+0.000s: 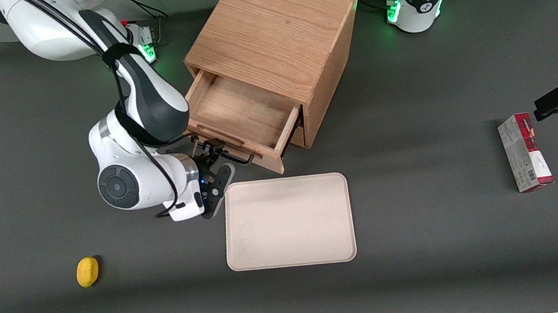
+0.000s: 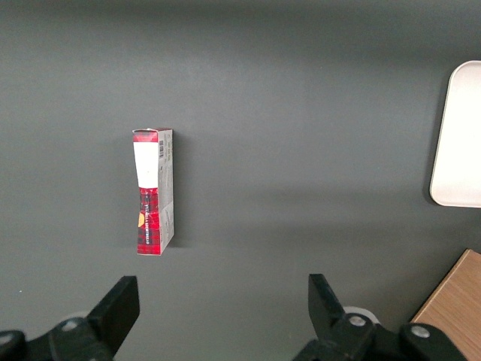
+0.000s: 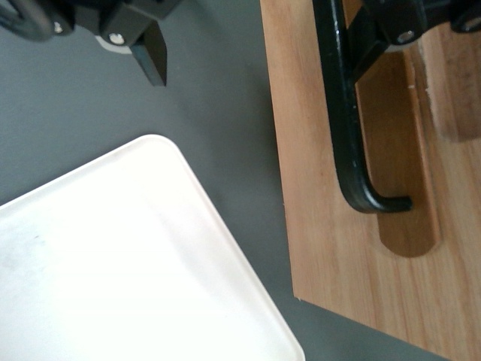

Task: Open upper drawer
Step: 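Pull the handle outward with the right gripper, sliding the drawer open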

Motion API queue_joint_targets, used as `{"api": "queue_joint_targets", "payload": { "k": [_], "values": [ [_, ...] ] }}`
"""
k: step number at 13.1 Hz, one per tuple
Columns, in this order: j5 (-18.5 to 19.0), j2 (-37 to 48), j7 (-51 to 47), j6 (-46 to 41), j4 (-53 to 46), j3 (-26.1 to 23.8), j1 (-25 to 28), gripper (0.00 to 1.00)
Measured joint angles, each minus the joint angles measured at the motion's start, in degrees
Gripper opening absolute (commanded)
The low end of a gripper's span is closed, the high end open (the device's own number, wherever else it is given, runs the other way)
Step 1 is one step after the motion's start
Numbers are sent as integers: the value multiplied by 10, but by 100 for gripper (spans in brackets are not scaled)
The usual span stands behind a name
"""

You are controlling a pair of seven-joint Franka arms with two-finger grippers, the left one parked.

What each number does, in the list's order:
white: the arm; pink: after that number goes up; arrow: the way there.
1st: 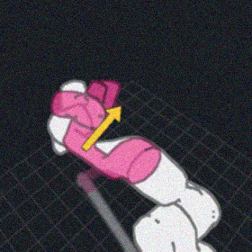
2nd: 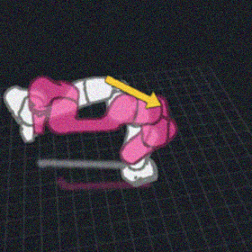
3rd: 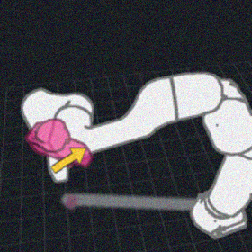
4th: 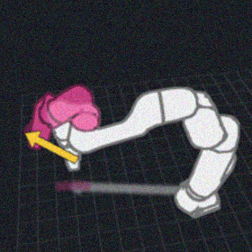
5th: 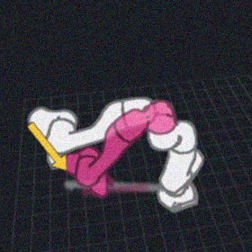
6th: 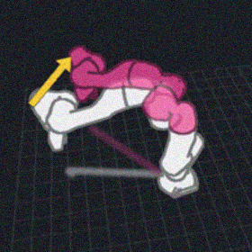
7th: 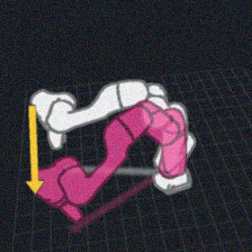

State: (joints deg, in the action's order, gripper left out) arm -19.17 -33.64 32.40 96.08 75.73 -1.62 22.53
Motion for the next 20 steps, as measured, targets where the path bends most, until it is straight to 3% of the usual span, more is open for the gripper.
{"api": "queue_joint_targets", "payload": {
  "k": [20],
  "values": [
    [0, -59, 53, 7, -76, 1, -75, 100]
  ]
}}
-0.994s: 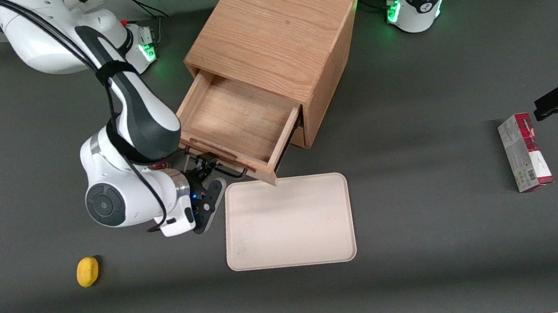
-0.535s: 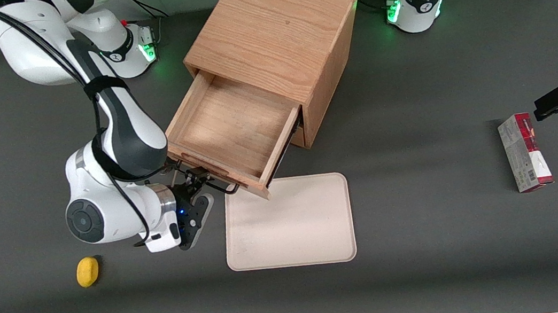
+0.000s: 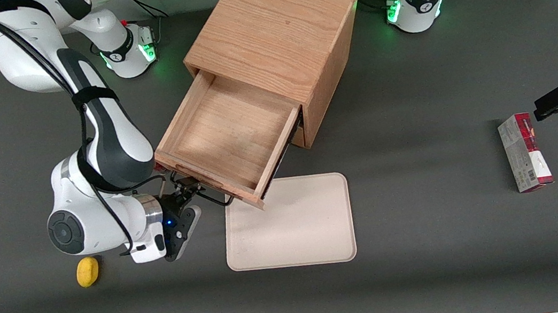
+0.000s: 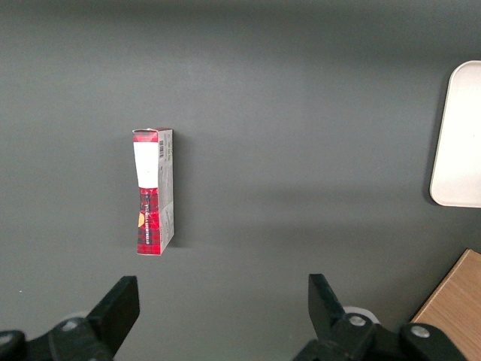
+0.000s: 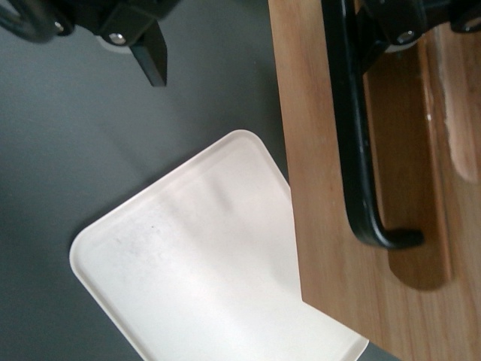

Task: Open upper drawer
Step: 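Pull the handle outward with the right gripper, sliding the drawer open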

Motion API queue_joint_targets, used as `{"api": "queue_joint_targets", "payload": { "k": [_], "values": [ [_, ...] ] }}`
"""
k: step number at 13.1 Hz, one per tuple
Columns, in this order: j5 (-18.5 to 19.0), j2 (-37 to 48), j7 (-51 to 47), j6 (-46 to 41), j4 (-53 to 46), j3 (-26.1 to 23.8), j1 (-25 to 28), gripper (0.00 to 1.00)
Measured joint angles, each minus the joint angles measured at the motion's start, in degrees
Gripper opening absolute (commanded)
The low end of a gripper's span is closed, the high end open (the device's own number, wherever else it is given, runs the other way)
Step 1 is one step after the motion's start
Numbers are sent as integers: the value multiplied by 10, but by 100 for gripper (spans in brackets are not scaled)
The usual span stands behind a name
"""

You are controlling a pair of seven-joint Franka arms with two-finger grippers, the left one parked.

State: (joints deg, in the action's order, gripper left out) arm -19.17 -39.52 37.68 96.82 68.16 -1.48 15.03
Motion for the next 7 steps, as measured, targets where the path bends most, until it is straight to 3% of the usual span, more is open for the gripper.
{"api": "queue_joint_targets", "payload": {
  "k": [7],
  "values": [
    [0, 0, 0, 33, 0, 0, -5, 100]
  ]
}}
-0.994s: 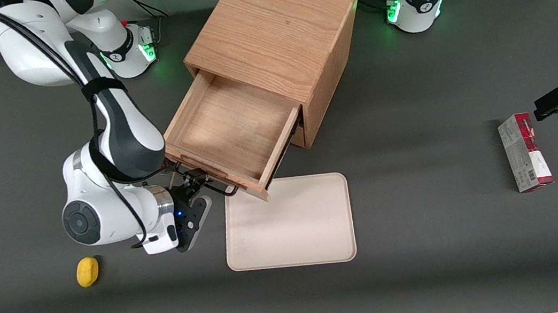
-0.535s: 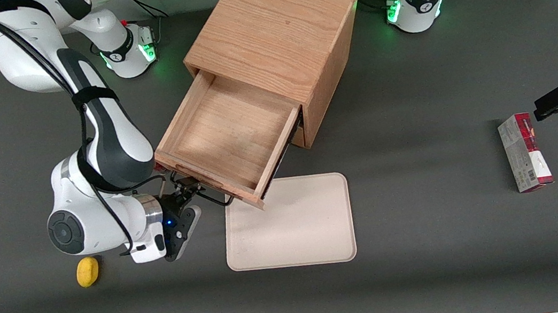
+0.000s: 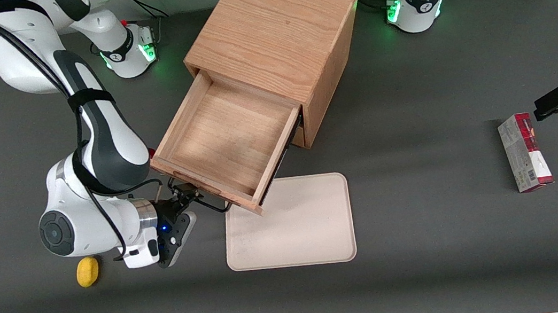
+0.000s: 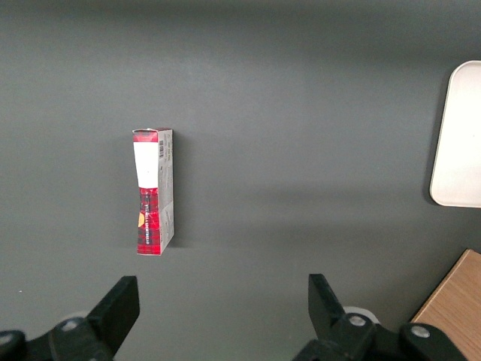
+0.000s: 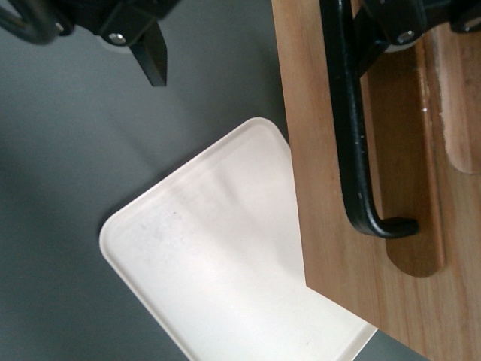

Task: Open upper drawer
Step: 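Pull the handle outward with the right gripper, sliding the drawer open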

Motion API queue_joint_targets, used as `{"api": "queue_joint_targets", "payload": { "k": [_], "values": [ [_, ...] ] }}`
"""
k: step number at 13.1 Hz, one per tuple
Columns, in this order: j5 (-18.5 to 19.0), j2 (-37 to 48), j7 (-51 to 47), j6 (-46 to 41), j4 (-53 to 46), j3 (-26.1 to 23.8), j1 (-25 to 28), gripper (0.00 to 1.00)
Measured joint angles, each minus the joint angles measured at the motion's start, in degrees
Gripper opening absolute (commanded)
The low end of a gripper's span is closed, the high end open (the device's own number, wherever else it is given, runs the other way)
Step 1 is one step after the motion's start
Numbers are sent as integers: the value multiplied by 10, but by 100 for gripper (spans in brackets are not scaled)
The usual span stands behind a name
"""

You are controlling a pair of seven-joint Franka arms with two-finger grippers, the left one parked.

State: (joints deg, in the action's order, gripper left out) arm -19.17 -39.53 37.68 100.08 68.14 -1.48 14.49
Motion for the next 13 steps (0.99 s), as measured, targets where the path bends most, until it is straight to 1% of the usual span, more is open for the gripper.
{"api": "queue_joint_targets", "payload": {
  "k": [3, 7, 9, 13],
  "values": [
    [-5, 0, 0, 2, -1, 0, -4, 100],
    [-32, 0, 0, 1, -10, -2, -20, 100],
    [-33, 0, 0, 0, -17, -2, -23, 100],
    [-46, 0, -3, -43, -41, -2, -24, 100]
  ]
}}
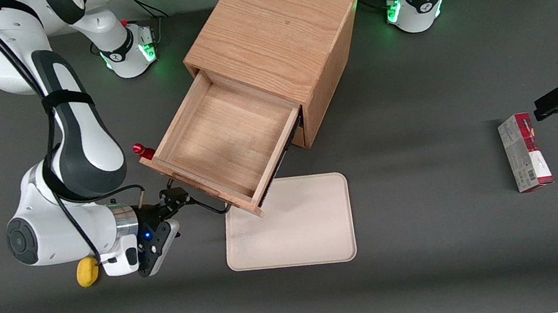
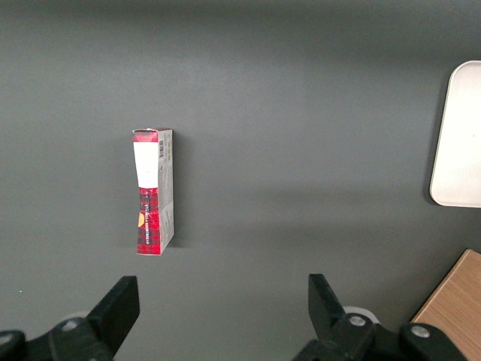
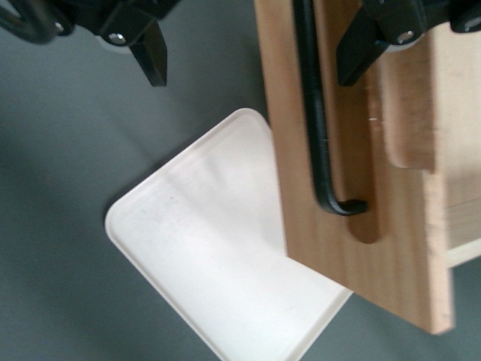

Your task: Open upper drawer

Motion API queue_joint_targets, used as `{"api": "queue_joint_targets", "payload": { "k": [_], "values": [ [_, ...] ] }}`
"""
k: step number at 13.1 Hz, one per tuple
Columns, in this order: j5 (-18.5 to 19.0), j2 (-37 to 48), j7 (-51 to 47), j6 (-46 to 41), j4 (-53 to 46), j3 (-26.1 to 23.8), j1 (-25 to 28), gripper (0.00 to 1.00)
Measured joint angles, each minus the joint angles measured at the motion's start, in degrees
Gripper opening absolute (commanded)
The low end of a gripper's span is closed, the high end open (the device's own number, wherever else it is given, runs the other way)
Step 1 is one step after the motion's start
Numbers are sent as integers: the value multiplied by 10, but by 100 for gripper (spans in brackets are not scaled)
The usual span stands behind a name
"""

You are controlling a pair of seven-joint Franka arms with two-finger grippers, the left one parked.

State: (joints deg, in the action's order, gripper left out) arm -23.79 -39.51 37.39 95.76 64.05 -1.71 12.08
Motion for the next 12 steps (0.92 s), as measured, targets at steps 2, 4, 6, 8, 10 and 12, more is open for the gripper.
{"api": "queue_joint_targets", "payload": {
  "k": [2, 4, 6, 8, 10, 12],
  "values": [
    [-1, 2, -17, -27, -21, 1, -1, 100],
    [-1, 12, -44, -54, -38, 2, -12, 100],
    [9, 37, -47, -96, -42, 8, -29, 100],
    [58, 80, -47, -118, -25, 19, -36, 100],
    [86, 130, -49, -116, 26, 30, -36, 100],
    [111, 189, -59, -78, 110, 39, -35, 100]
  ]
}}
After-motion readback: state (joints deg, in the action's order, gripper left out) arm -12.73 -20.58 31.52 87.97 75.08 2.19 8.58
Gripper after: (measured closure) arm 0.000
